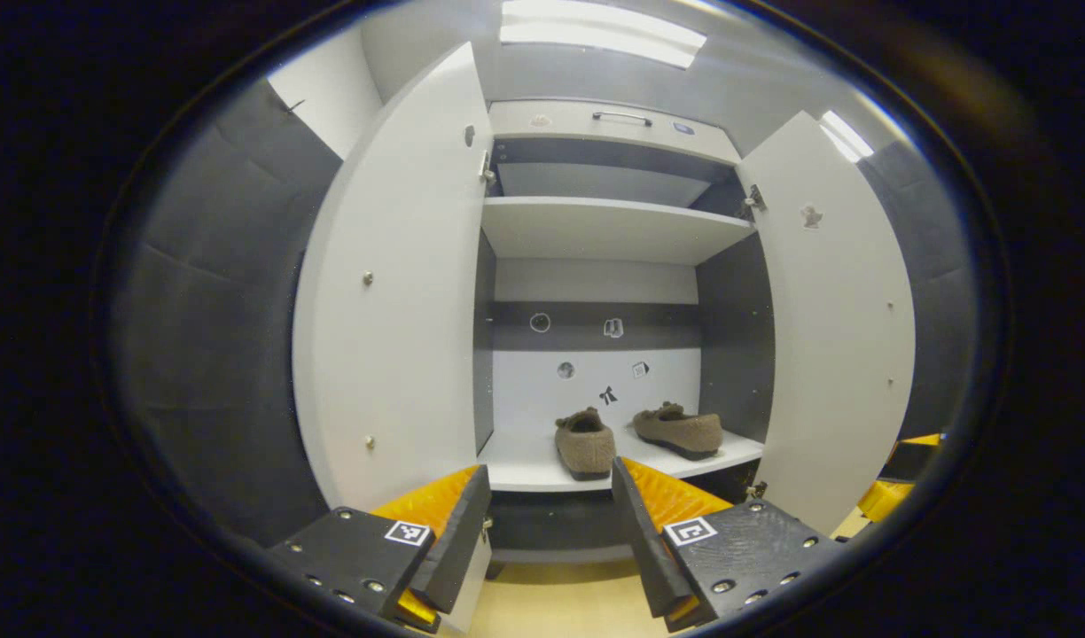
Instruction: Grab one shoe with the right hand and put it into the shoe cabinet, grab the other shoe with the left hand and put it into the shoe cabinet; then close the right door with the right hand and the left door with the left hand.
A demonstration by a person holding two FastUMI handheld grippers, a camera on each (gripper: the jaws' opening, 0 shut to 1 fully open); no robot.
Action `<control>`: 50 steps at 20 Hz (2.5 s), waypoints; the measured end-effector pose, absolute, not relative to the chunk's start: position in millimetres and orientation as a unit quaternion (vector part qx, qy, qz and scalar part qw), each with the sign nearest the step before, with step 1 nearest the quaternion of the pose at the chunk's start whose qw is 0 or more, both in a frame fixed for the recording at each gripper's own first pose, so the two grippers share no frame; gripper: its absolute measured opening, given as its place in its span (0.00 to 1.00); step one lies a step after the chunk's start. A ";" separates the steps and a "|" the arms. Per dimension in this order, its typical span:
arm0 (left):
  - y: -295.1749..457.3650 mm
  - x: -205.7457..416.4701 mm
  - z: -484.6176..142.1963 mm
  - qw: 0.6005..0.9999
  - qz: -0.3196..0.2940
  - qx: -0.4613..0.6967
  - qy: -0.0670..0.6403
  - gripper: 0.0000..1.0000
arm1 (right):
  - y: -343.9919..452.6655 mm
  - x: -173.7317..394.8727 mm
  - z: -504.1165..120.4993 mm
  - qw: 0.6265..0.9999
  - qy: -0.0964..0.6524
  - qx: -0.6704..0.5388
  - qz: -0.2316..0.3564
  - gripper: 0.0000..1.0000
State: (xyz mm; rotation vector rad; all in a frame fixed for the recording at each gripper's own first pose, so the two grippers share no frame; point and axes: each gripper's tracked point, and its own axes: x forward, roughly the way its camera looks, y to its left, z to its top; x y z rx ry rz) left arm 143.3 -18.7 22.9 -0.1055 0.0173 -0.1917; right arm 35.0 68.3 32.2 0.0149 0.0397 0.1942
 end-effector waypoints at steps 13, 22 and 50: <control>25.5 76.4 -21.4 0.996 -0.071 -0.046 0.038 0.84 | 26.5 37.5 41.8 0.998 0.009 0.008 0.055 0.98; 53.0 65.1 -18.3 0.998 -0.048 -0.036 0.032 0.80 | -109.4 52.9 93.1 0.995 -0.025 0.026 -0.092 0.96; 107.4 62.2 -30.3 0.997 -0.009 -0.070 0.038 0.84 | -116.7 107.8 102.9 0.984 0.003 -0.024 -0.178 0.96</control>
